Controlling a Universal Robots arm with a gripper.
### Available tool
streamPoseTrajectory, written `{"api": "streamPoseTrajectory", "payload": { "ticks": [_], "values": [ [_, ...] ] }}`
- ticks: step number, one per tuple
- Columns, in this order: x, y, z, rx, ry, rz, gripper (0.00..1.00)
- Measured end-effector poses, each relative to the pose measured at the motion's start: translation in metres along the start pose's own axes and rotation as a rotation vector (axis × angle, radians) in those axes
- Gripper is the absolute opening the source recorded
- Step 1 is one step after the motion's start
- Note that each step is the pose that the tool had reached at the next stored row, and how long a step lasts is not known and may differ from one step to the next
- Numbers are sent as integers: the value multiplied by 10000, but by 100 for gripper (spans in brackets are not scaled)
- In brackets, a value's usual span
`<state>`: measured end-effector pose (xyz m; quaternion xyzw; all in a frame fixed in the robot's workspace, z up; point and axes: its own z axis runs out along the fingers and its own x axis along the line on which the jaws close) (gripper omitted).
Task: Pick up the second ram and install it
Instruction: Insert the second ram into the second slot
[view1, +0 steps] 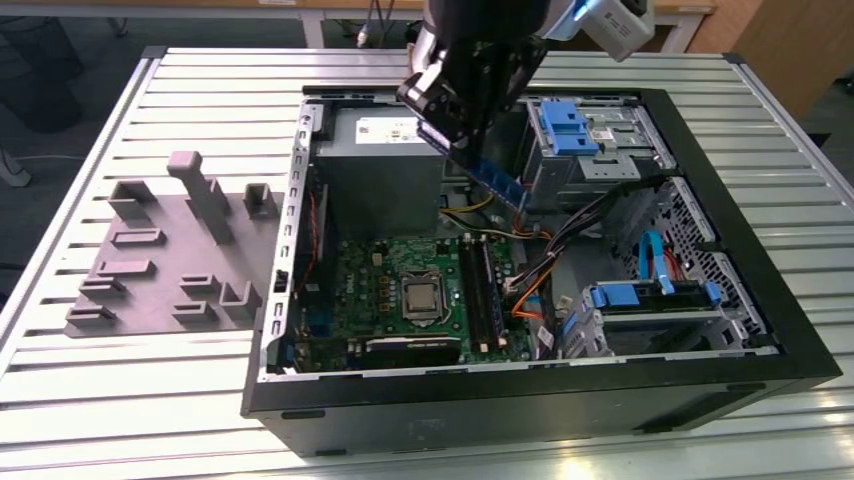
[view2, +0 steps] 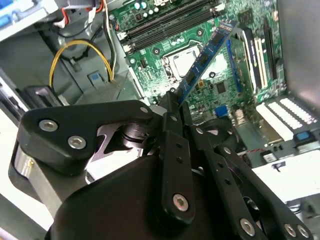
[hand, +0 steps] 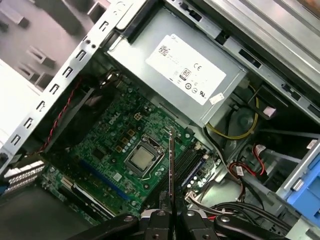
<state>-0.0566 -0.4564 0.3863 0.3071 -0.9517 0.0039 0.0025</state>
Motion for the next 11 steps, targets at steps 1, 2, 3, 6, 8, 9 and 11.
{"api": "streamPoseTrajectory", "payload": {
  "ticks": [1, 2, 3, 6, 8, 9, 11],
  "values": [
    [0, 0, 1, 0, 2, 170, 14],
    [0, 0, 3, 0, 3, 343, 14],
    [0, 0, 6, 1, 6, 507, 14],
    [0, 0, 12, 7, 15, 979, 14],
    [0, 1, 19, 6, 18, 1337, 14],
    [0, 1, 22, 7, 22, 1523, 14],
    [0, 1, 28, 9, 28, 1874, 14]
  ]
}}
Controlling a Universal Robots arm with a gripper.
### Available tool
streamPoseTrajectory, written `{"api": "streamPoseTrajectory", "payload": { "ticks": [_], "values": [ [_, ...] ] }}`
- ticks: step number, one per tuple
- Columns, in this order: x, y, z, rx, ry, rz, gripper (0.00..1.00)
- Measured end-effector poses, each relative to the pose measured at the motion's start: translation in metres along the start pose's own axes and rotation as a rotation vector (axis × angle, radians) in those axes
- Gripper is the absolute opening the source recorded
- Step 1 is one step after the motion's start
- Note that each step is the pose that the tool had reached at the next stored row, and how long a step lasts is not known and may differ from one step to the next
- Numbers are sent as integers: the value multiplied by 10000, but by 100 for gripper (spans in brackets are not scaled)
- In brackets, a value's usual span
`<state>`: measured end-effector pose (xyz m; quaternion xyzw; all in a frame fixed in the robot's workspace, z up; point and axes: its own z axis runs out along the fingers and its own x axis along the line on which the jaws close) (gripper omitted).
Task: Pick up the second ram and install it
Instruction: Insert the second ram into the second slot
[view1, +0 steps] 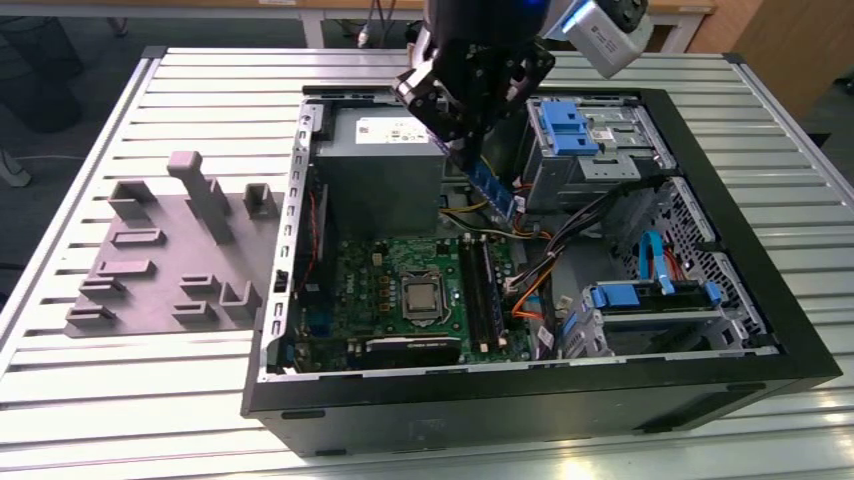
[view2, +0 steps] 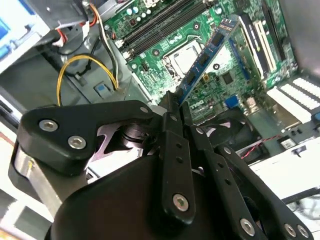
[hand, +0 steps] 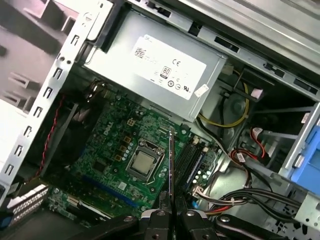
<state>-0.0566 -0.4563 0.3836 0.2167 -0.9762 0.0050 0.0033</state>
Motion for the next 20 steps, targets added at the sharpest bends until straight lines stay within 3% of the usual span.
{"api": "streamPoseTrajectory", "payload": {
  "ticks": [16, 20],
  "values": [
    [-1, 0, 57, 12, 40, 2876, 14],
    [-6, -2, 76, 170, 78, 3227, 14]
  ]
}}
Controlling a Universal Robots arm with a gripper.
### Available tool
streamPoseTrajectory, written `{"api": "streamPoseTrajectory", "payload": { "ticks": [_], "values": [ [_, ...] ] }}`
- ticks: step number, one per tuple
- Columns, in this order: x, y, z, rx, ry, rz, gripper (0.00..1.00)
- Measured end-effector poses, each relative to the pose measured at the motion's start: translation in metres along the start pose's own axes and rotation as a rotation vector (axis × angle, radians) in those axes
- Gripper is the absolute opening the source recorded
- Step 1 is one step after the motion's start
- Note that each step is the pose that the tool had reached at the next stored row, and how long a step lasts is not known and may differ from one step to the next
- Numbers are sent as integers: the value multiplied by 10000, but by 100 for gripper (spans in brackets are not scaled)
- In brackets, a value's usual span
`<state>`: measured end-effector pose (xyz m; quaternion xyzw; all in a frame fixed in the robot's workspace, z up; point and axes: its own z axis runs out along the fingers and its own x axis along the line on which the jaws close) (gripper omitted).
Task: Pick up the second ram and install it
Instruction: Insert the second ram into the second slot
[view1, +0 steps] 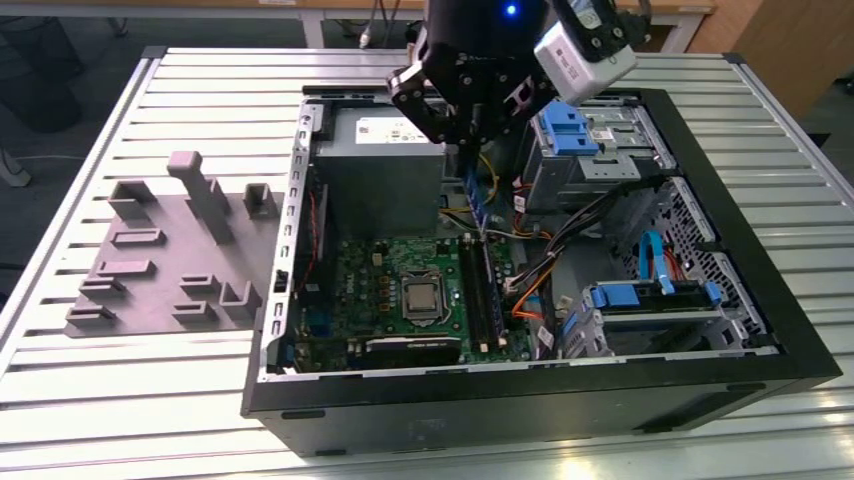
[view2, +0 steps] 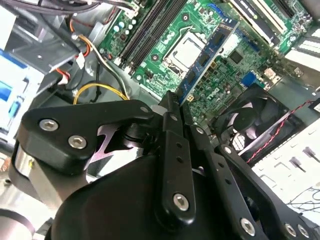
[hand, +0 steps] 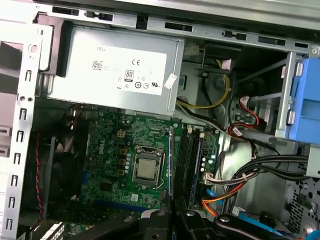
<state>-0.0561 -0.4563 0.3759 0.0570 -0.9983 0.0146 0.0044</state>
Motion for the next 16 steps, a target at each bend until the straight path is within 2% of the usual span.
{"api": "streamPoseTrajectory", "payload": {
  "ticks": [1, 8, 13, 16],
  "values": [
    [-3, 0, 9, 38, 3, 58, 14],
    [-104, -8, 134, 37, 9, 260, 14],
    [-113, -7, 219, 28, 30, 957, 14],
    [-114, -5, 273, 26, 35, 1104, 14]
  ]
}}
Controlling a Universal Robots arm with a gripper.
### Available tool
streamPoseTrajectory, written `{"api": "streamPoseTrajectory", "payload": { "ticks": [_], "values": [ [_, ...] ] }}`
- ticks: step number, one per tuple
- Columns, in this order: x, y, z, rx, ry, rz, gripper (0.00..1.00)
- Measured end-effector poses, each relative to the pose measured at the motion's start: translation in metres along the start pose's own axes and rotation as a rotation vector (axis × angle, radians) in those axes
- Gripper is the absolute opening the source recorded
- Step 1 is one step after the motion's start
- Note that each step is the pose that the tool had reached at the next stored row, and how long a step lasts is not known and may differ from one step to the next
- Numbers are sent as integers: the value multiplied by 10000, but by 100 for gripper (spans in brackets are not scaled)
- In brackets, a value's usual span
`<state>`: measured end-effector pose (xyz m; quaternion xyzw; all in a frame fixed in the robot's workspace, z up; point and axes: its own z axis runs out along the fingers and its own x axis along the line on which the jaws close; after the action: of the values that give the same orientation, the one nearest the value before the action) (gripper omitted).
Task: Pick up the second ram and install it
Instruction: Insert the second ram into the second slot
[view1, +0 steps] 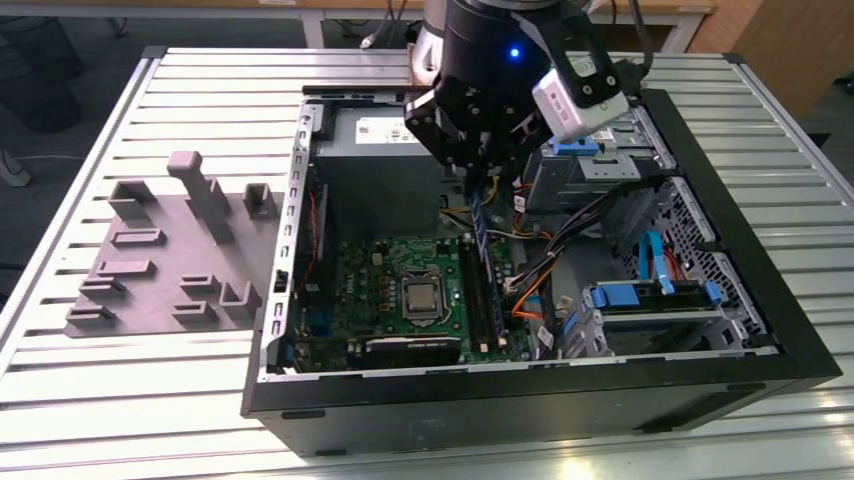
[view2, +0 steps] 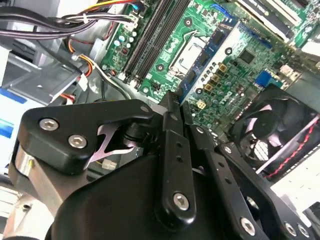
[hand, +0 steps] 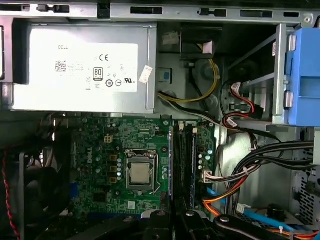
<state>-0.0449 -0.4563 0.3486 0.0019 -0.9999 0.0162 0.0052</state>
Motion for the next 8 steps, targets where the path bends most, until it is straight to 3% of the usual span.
{"api": "streamPoseTrajectory", "payload": {
  "ticks": [8],
  "values": [
    [-80, 4, 146, -21, 9, 275, 14]
  ]
}}
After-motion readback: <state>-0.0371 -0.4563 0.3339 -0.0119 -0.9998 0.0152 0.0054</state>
